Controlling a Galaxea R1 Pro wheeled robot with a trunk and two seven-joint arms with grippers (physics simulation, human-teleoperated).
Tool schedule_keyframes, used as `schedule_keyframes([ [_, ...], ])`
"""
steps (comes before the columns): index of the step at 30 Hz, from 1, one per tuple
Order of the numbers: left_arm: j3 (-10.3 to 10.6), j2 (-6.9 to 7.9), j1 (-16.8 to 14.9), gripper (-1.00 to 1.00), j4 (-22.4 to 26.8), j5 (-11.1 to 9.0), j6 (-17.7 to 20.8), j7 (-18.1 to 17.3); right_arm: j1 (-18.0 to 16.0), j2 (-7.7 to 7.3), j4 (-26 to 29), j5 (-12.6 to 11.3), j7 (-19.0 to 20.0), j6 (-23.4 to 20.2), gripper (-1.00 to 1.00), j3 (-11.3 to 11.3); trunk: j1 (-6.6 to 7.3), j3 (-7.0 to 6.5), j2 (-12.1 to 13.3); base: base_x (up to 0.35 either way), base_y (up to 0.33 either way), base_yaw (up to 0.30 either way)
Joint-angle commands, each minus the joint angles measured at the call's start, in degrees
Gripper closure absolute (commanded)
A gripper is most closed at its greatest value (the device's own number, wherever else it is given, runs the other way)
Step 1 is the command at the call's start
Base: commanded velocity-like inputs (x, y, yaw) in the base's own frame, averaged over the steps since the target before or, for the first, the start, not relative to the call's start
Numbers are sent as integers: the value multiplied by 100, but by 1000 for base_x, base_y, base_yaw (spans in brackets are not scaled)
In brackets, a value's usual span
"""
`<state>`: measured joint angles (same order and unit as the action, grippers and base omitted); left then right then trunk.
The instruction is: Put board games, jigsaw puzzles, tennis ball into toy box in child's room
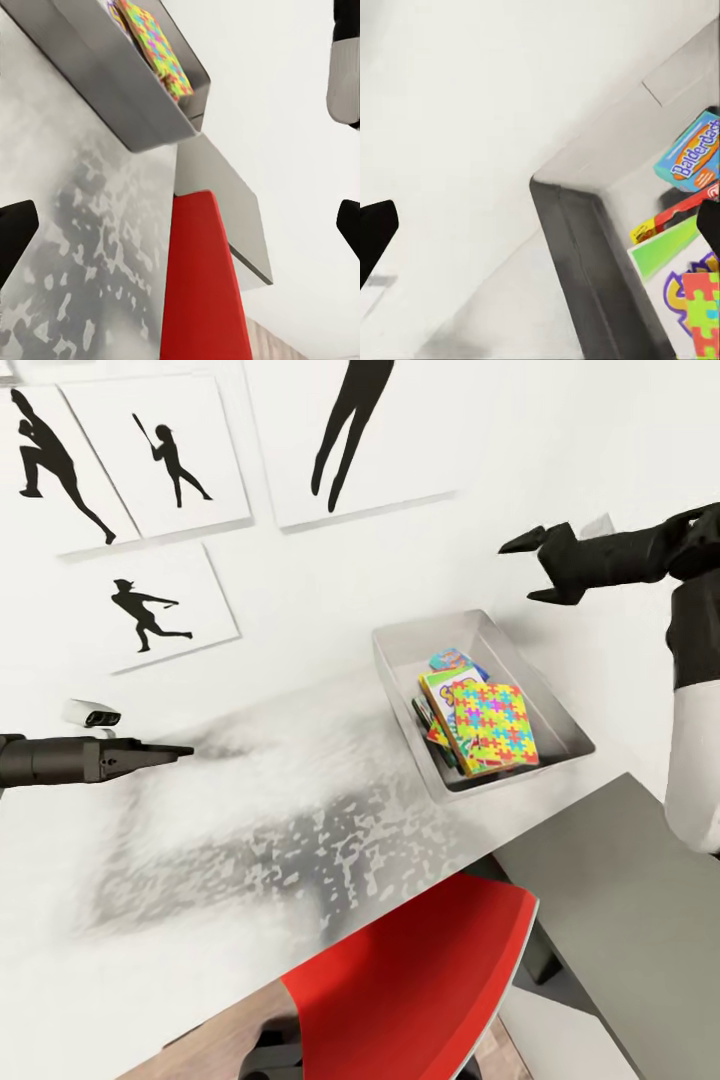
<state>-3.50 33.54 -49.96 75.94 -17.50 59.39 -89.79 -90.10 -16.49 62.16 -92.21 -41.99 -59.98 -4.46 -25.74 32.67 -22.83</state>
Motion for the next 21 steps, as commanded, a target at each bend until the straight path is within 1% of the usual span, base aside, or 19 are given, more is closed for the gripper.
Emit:
schedule_keyframes([
  [1, 4, 6, -4, -100, -1, 1, 61, -21, 57, -32, 97, -227, -59, -2, -100, -14, -4, -2, -9, 0, 0, 0],
  [2, 5, 12, -4, -100, -11, 1, 61, -21, 192, -66, 260, -520, -61, -2, -100, -13, -4, -11, -9, 0, 0, 0],
  [3, 6, 15, -5, -100, -33, 1, 61, -21, 346, -86, 399, -764, -60, -2, -100, -12, -4, -21, -9, 0, 0, 0],
  [4, 5, 16, -5, -100, -46, 0, 61, -21, 428, -92, 463, -869, -61, -2, -100, -12, -4, -30, -9, 0, 0, 0],
  [5, 3, 18, -5, -100, -79, -3, 61, -21, 594, -101, 598, -1047, -60, -2, -100, -12, -4, -40, -9, 0, 0, 0],
  [6, 2, 19, -5, -100, -98, -4, 61, -21, 672, -105, 676, -1117, -59, -2, -100, -12, -4, -49, -9, 0, 0, 0],
  [7, 0, 17, -5, -100, -164, -6, 61, -21, 901, -111, 975, -1271, -57, -2, -100, -12, -4, -59, -9, 0, 0, 0],
  [9, 4, 16, -5, -100, -214, -6, 61, -21, 1102, -114, 1255, -1388, -55, -2, -100, -5, -4, -78, -9, 0, 0, 0],
  [11, 5, 14, -5, -100, -235, -7, 61, -21, 1232, -115, 1416, -1482, -55, -2, -100, -1, -4, -97, -9, 0, 0, 0],
  [12, 6, 14, -5, -100, -252, -7, 61, -21, 1350, -119, 1547, -1610, -55, -2, -100, 1, -4, -107, -9, 0, 0, 0],
  [15, 7, 13, -5, -100, -267, -7, 61, -21, 1501, -122, 1719, -1834, -55, -2, -100, 4, -4, -135, -9, 0, 0, 0],
  [16, 7, 13, -5, -100, -272, -7, 61, -21, 1590, -123, 1815, -1978, -55, -2, -100, 5, -4, -145, -9, 0, 0, 0],
  [18, 14, 13, -5, -100, -277, -7, 61, -21, 1741, -125, 1949, -2139, -55, -2, -100, 5, -4, -164, -9, 0, 0, 0],
  [21, 33, 12, -5, -100, -285, -7, 61, -21, 1974, -126, 2110, -2247, -55, -2, -100, 12, -4, -193, -9, 0, 0, 0],
])
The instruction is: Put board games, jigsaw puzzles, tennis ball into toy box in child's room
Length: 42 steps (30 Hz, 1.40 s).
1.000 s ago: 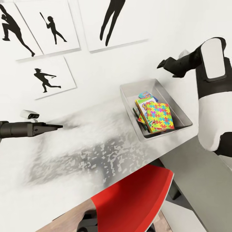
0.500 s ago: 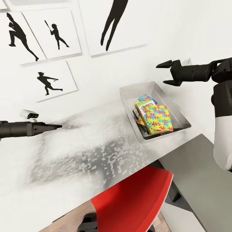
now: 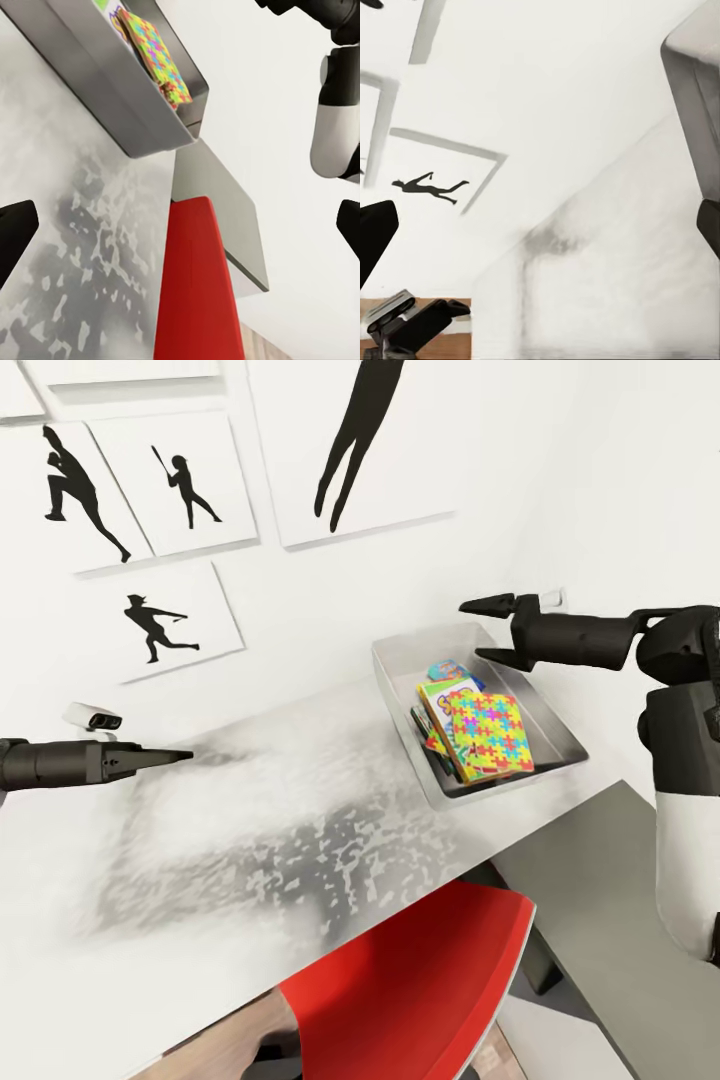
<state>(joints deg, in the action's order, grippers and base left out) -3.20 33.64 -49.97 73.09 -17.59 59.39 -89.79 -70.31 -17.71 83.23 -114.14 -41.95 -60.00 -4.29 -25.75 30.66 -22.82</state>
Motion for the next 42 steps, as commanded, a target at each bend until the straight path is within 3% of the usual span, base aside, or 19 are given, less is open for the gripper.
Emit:
schedule_keyframes([
  [1, 7, 3, -4, -100, -1, 1, 61, -21, 51, -4, 42, -69, -59, 0, -100, -1, -4, -1, -9, 0, 0, 0],
  [6, 27, -4, -4, -100, -5, 1, 61, -21, 448, -11, 446, -142, -59, 0, -100, 26, -4, -49, -9, 0, 0, 0],
  [19, 46, -5, -4, -100, -8, 1, 61, -21, 689, -13, 715, -335, -41, 0, -100, 25, -4, -173, -9, -31, -78, 0],
  [26, 55, -4, -4, -100, -12, 1, 61, -21, 857, -34, 728, -341, 206, 0, -100, 42, -4, -240, -9, -20, -52, 0],
  [35, 71, 1, 3, -100, -6, 1, 61, -21, 1064, -442, 730, -340, 899, 0, -100, 31, -4, -326, -9, -2, -6, 0],
  [42, 68, -2, 18, -100, -5, 2, 61, -21, 1354, -527, 738, -338, 1319, 0, -100, 40, -4, -393, -9, 0, 0, 0],
])
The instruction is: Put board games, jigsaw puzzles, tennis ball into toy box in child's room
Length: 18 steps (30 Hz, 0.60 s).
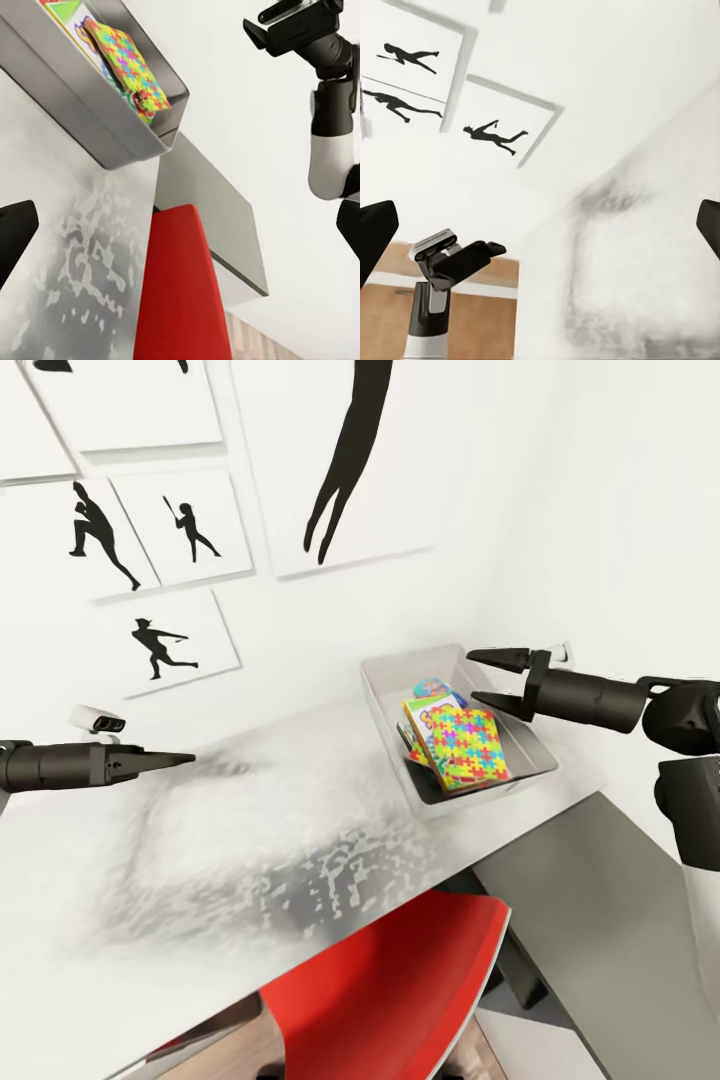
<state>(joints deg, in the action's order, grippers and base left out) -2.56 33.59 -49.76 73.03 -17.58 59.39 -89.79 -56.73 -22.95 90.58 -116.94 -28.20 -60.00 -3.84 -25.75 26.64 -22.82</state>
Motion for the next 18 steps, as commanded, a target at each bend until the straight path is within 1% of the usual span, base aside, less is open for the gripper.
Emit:
schedule_keyframes([
  [1, 3, 2, -3, -100, 0, 1, 61, -21, 20, -6, 1, -57, -33, 0, -100, -6, -4, -1, -10, 0, 0, 0],
  [6, 2, 4, 10, -100, 0, 2, 61, -21, 207, -10, 3, -57, 72, 0, -100, -40, -4, -49, -10, 0, 0, 0],
  [10, 1, 6, 15, -100, 0, 4, 61, -21, 275, -9, 3, -54, 193, 0, -100, -62, -4, -87, -10, 0, 0, 0],
  [14, -5, 12, 23, -100, 0, 1, 61, -21, 340, 1, 3, -47, 451, 0, -100, -81, -4, -125, -10, 0, 0, 0],
  [18, -1, 10, 29, -100, 0, 4, 61, -21, 477, 14, 3, -24, 677, 0, -100, -96, -4, -163, -10, 0, 0, 0],
])
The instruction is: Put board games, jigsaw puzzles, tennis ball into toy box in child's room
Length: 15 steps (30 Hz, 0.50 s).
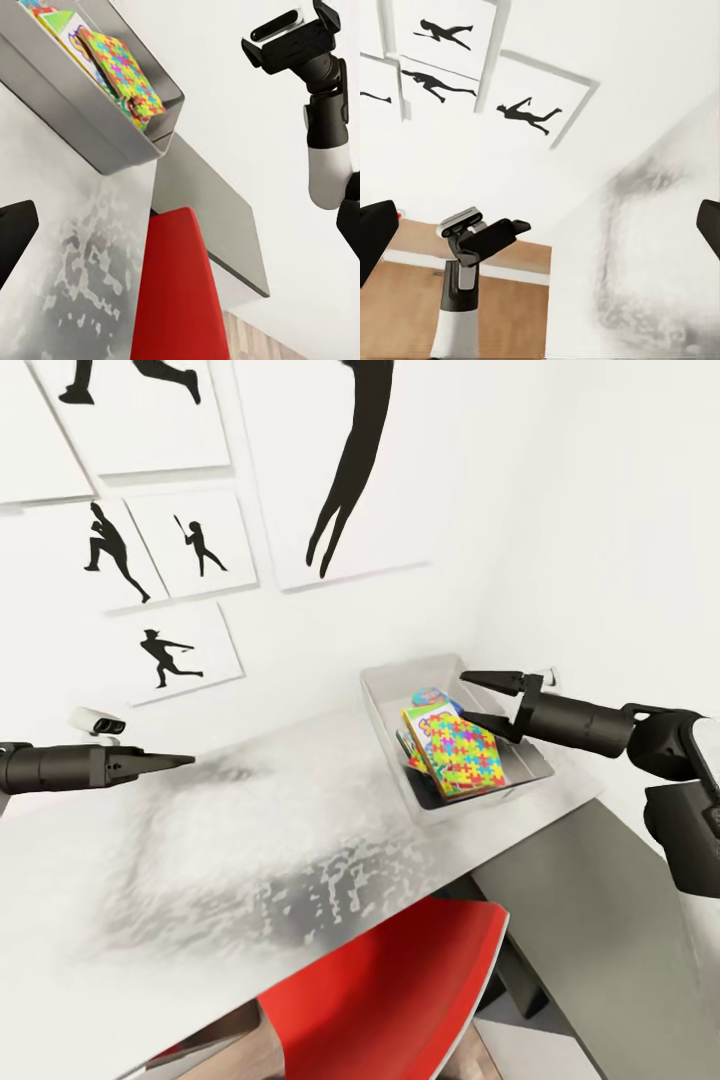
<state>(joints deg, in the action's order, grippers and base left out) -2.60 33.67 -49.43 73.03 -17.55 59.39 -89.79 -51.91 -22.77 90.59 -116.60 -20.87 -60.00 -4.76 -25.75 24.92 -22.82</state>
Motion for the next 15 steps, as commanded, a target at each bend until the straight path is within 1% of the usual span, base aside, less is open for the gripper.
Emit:
schedule_keyframes([
  [1, 4, 2, 3, -100, 0, 3, 61, -21, 66, 4, 2, -43, 45, 0, -100, -30, -4, -1, -10, 0, 0, 0],
  [8, 5, 0, 31, -100, 0, -2, 61, -21, 200, 16, 2, -10, 277, 0, -100, -141, -4, -67, -10, 0, 0, 0],
  [15, 6, -6, 39, -100, 0, 4, 61, -21, 317, 31, 2, 0, 321, 0, -100, -169, -4, -134, -10, 0, 0, 0],
])
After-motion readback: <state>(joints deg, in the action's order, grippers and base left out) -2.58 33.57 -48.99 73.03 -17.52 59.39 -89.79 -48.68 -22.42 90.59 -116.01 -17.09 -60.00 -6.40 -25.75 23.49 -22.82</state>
